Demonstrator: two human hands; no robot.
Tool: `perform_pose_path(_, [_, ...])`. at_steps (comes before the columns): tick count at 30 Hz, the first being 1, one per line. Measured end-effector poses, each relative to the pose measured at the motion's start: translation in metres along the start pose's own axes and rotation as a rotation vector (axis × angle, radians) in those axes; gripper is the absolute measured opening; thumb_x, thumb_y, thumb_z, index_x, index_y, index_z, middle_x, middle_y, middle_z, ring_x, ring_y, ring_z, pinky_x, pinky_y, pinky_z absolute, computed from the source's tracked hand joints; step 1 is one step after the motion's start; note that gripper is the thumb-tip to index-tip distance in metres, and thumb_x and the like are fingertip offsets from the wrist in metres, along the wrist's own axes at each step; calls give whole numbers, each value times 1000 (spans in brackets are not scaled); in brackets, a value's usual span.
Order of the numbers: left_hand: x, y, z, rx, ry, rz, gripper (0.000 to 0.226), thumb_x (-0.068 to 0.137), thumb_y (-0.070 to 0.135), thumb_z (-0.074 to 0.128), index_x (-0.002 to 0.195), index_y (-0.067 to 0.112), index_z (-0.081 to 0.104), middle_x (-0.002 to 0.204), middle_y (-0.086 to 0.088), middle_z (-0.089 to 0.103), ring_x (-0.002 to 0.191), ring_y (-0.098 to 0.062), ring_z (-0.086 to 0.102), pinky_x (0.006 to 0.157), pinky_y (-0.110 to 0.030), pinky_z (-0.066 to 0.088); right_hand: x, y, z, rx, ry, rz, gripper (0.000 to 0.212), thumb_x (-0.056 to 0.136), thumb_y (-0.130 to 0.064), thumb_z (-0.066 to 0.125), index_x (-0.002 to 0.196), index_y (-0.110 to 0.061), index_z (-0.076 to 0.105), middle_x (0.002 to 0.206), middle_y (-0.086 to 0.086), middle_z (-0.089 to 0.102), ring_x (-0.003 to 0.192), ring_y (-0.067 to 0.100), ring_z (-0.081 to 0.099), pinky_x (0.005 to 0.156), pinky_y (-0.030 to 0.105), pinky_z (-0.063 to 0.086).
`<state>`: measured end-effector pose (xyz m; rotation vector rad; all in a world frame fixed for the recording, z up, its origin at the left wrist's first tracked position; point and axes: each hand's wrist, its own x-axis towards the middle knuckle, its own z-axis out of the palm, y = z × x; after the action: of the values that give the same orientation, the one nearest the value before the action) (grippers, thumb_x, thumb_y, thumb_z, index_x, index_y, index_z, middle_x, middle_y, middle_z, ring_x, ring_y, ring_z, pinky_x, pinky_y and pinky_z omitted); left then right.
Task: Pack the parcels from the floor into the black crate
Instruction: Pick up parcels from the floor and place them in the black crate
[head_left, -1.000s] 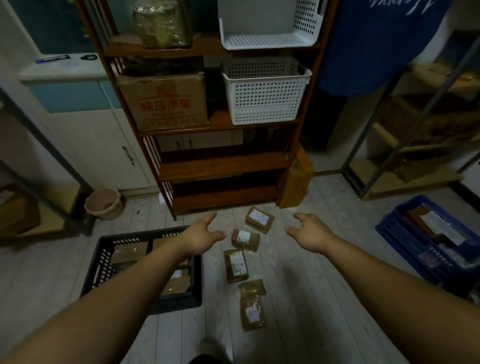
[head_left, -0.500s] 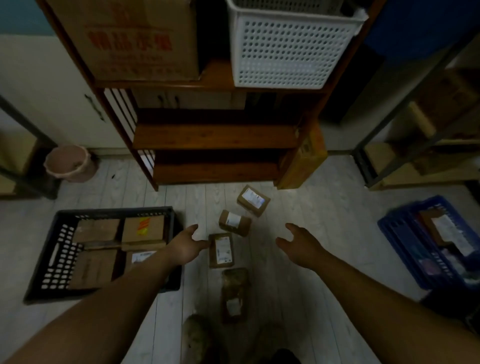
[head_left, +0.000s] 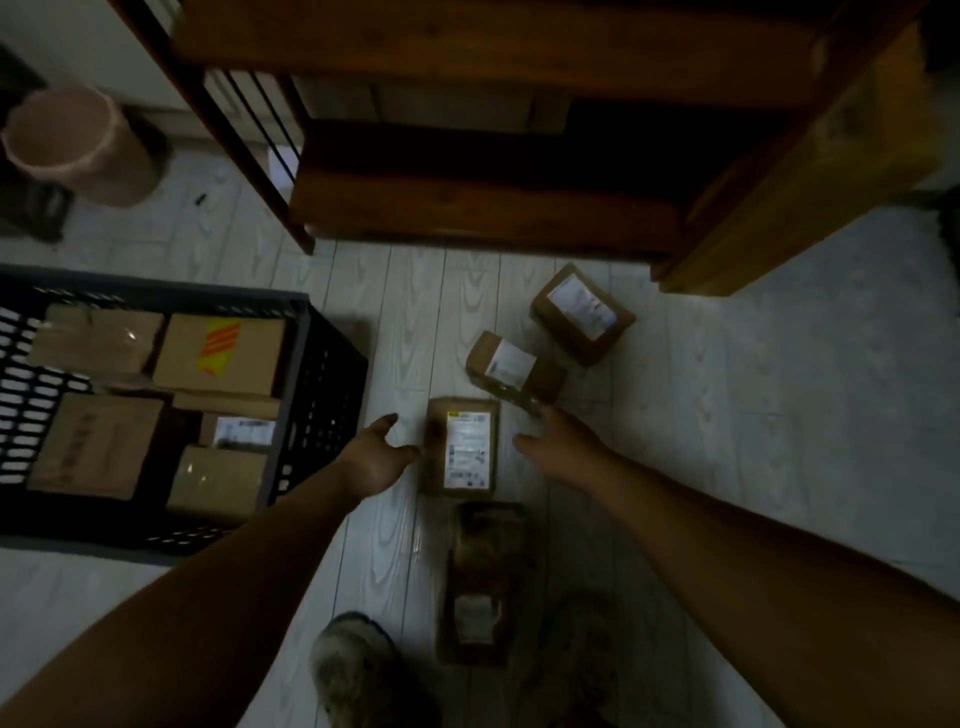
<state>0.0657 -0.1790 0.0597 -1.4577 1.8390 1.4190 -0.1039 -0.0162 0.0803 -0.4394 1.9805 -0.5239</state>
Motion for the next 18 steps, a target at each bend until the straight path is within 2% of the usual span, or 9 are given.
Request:
perform_pose_path(3, [62,-29,34,0,-10,-11,79,83,25,67,146,19,21,148,-13,33,129,-29,41,94,-29,38,63,33,42,24,-40,62,62,91,-35,56,145,-18,29,142,9,44,117,23,52,75,27,48])
perform_pose_path(5, [100,-49,55,-46,-17,-19,81,82,22,68,146,16,20,147,-14,35,128,-28,42,88,-25,39,99,53,68,48,-66,97,52,92,-33,57,138,-16,39,135,9,52,98,14,56,59,18,41])
perform_pose_path(6, [116,-57,64,-81,-22,-26,82,81,22,69,146,15,19,146,-13,36,127,-27,43,84,-23,40,114,62,80,76,-85,121,49,92,-30,57,136,-15,41,133,9,54,96,13,57,59,17,41])
perform_pose_path(8, [140,-71,80,-171,-28,-33,83,80,24,71,145,14,21,137,-4,43,113,-19,52,71,-16,45,138,78,101,151,-119,186,46,92,-25,57,134,-12,43,133,11,55,109,21,59,73,25,50])
perform_pose_path(10, [156,-83,94,-265,-105,-40,64,82,23,68,137,14,36,122,4,51,92,-9,59,65,-19,50,151,89,119,239,-147,244,48,93,-22,56,138,-13,39,134,12,53,115,26,57,88,35,50])
perform_pose_path(12, [164,-91,104,-334,-178,-37,33,87,14,62,118,17,52,119,-7,62,87,-11,65,71,-26,55,154,94,131,315,-173,257,48,94,-18,54,139,-16,37,134,9,54,113,24,58,83,31,49])
perform_pose_path(13, [163,-93,106,-348,-160,-41,30,87,9,60,115,16,53,115,-11,64,87,-13,65,71,-27,55,152,94,135,353,-170,256,48,94,-17,53,139,-18,37,133,8,55,112,23,58,76,28,49])
perform_pose_path(16, [147,-88,101,-388,-100,-31,44,84,8,62,125,9,46,114,-14,63,90,-22,63,66,-30,53,136,84,133,433,-102,244,51,94,-16,52,141,-22,32,135,6,53,113,25,58,70,25,48])
perform_pose_path(18, [124,-75,88,-422,-85,-12,43,84,14,64,123,20,45,107,-3,64,84,-16,63,52,-18,51,115,69,123,432,-34,224,52,94,-16,53,141,-22,31,135,6,53,113,26,58,75,29,51])
